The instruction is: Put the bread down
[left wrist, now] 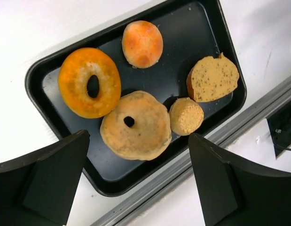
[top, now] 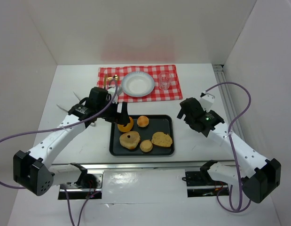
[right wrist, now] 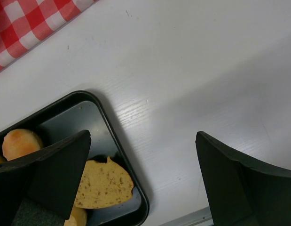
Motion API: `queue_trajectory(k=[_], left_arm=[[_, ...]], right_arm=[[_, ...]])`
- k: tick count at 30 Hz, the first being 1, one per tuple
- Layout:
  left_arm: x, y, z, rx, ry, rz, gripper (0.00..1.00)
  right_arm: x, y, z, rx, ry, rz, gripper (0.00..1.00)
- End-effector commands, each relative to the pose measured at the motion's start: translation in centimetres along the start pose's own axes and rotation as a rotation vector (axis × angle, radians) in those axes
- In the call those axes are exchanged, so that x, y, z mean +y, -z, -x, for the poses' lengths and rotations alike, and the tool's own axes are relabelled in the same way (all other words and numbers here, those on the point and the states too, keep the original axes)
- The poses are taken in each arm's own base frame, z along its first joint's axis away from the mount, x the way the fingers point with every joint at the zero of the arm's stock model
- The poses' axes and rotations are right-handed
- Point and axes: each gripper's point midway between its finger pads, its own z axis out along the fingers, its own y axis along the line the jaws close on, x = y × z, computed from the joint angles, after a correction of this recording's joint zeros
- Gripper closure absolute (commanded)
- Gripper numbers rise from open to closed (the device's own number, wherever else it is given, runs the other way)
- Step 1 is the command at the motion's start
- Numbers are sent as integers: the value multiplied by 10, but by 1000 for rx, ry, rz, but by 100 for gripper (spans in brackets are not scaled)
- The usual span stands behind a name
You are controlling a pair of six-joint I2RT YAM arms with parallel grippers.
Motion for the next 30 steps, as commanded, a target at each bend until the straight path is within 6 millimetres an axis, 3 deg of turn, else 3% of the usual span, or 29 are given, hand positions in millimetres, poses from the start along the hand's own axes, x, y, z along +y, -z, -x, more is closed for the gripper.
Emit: queue_trajectory(k=[1, 4, 6, 7, 8, 9, 12, 16, 20, 22, 28, 30], left_arm=[[-1, 10, 31, -78, -5, 62, 0], [4, 14, 35, -89, 19, 108, 0], [23, 19, 48, -135, 85, 194, 0], [36, 24, 46, -130, 138, 252, 0], [66, 29, 51, -152, 263, 374, 0], [83, 34, 50, -151, 328, 438, 0], [136, 51, 35, -133, 556, 619, 0], [175, 47, 22, -109, 715, 719, 0], [191, 43, 18, -106, 815, 746, 0], [210, 43, 11, -105, 898, 793, 0], [241, 18, -14, -30, 1006, 828, 0], [249, 11, -11, -34, 1003, 838, 0]], right_arm=[[-3, -6, -2, 2, -6, -11, 0], [-4, -7, -6, 14, 0, -11, 0], [-2, -9, -6, 14, 9, -11, 0], [-2, -9, -6, 14, 9, -11, 0], [-2, -9, -6, 14, 9, -11, 0], [-3, -11, -8, 19, 15, -18, 0], [2, -11, -7, 17, 23, 2, 0], [11, -11, -4, 5, 23, 52, 0], [17, -13, -6, 2, 33, 88, 0], [19, -13, -6, 3, 39, 100, 0], [24, -16, -9, 18, 50, 113, 0], [27, -16, -9, 19, 44, 126, 0]])
